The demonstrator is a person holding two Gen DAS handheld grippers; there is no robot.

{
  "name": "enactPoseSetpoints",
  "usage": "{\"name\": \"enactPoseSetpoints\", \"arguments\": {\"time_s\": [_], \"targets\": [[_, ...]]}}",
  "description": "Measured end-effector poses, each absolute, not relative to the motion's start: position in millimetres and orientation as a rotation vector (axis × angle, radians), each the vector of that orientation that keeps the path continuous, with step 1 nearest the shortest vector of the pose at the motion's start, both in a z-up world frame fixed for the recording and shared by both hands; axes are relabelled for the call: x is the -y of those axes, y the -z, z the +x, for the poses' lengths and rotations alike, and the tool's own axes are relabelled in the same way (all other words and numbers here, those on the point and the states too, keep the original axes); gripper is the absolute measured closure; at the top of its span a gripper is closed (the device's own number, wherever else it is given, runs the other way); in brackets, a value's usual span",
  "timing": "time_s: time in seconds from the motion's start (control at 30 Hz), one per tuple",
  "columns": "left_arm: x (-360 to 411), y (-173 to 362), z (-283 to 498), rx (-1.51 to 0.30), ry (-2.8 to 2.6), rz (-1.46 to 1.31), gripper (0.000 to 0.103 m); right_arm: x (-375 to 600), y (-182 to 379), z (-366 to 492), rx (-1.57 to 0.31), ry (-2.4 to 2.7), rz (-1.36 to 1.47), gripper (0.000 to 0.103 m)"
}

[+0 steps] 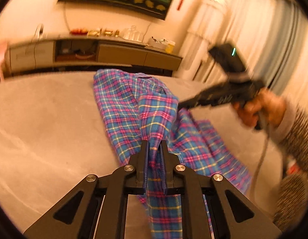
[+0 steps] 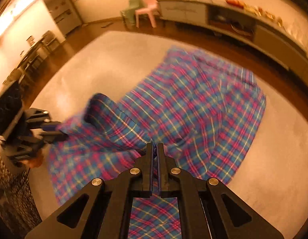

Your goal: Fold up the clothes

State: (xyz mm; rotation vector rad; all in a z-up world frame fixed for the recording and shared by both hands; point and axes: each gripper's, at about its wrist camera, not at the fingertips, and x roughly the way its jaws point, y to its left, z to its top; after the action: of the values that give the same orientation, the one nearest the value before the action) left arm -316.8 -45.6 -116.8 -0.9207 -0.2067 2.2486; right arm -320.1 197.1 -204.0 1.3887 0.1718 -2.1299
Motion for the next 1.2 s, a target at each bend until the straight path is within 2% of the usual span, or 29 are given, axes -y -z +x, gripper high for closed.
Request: {"name": "enactPoseSetpoints", "arguments": {"time_s": [0.17, 0.2, 0.23, 0.3, 0.37, 0.43, 0.53, 0.73, 0.77, 0.8, 0.83, 0.9, 0.97, 1.03, 1.13, 1.2], "targets": [[76, 146, -337, 0.606, -2.183, -1.057, 0.089, -201, 226, -334, -0.112, 2.139, 1.440, 0.100], [82, 153, -340, 0.676, -2.172, -1.090, 0.083, -202, 225, -331, -0.102, 2.136, 1.439, 0.100], [82, 153, -340, 0.672, -2.180, -1.098, 0.076, -202, 227, -333, -0.088, 2.124, 1.435, 0.099], [82, 151, -341, 0.660, -2.198, -1.114, 0.073, -204, 222, -328, -0.074, 2.128, 1.417, 0.097], [73, 138, -335, 0.549, -2.234, -1.087, 0.065, -210, 214, -322, -0.066, 2.150, 1.399, 0.095], [62, 122, -332, 0.410, -2.286, -1.040, 0.052, -222, 198, -307, -0.039, 2.190, 1.358, 0.087], [45, 101, -321, 0.186, -2.337, -0.951, 0.041, -248, 178, -281, 0.043, 2.250, 1.293, 0.084], [4, 107, -326, -0.080, -2.253, -0.928, 0.040, -285, 190, -233, 0.027, 2.340, 1.347, 0.082], [-1, 111, -329, -0.098, -2.245, -0.940, 0.045, -286, 199, -228, 0.008, 2.350, 1.378, 0.082], [-5, 115, -331, -0.115, -2.237, -0.953, 0.067, -287, 206, -224, -0.008, 2.362, 1.411, 0.078], [-5, 120, -338, -0.085, -2.224, -0.989, 0.094, -288, 215, -221, -0.023, 2.378, 1.443, 0.076], [11, 130, -353, 0.078, -2.206, -1.049, 0.096, -287, 225, -219, -0.031, 2.374, 1.483, 0.075], [35, 139, -365, 0.325, -2.161, -1.085, 0.096, -284, 230, -218, -0.014, 2.362, 1.497, 0.076], [54, 150, -377, 0.560, -2.086, -1.111, 0.096, -281, 223, -211, 0.020, 2.333, 1.474, 0.090], [73, 169, -383, 0.796, -2.000, -1.160, 0.096, -272, 210, -200, -0.036, 2.348, 1.410, 0.099], [83, 184, -385, 0.926, -1.954, -1.209, 0.096, -269, 200, -192, -0.044, 2.356, 1.345, 0.099]]}}
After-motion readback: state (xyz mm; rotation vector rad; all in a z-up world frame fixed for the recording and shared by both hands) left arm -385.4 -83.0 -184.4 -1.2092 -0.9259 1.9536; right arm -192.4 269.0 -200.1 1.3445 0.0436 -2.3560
